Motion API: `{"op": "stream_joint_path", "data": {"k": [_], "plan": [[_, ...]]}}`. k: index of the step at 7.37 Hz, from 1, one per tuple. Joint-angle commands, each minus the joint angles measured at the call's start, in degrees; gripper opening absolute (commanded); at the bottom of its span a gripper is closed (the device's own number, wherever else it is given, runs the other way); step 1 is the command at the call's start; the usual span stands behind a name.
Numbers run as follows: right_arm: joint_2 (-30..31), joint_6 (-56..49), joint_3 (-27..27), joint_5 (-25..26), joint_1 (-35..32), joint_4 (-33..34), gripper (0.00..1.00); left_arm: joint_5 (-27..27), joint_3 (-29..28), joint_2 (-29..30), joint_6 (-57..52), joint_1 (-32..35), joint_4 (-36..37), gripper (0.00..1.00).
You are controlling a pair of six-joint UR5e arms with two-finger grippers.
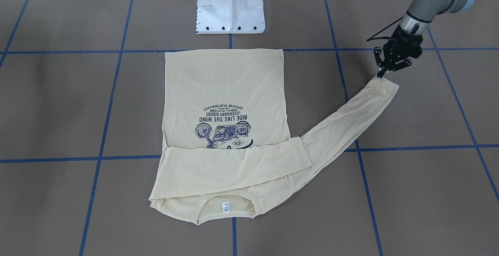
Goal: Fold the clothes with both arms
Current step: 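Grasp the other sleeve cuff with the left gripper while the right arm withdraws, then carry the sleeve with the left gripper across the shirt body and release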
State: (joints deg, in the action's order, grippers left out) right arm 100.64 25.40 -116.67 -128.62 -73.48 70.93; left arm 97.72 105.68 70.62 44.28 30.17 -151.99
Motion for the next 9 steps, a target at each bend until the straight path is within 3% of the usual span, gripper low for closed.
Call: {"op": "stream_joint_path", "data": {"k": [1,3,5,7,9], "plan": [[0.0,0.0,0.04,0.03,0.0,0.0,1.0,5.8,3.99,0.82,-0.07,3.12,2.64,0.0],[0.0,0.0,0.13,0.12,0.0,0.0,1.0,7.92,8.99,8.95,-5.64,8.04,16.56,0.0],[-0.09,0.09,0.13,0.12,0.0,0.0,1.0,7.66,8.75,25.62,-9.91,13.67,32.38,0.0],[-0.09,0.09,0.13,0.12,0.0,0.0,1.0,7.66,4.74,48.0,-9.91,14.66,53.8,0.0],[-0.18,0.09,0.13,0.12,0.0,0.0,1.0,7.93,-2.11,61.32,-9.39,14.48,59.6,0.0]]}}
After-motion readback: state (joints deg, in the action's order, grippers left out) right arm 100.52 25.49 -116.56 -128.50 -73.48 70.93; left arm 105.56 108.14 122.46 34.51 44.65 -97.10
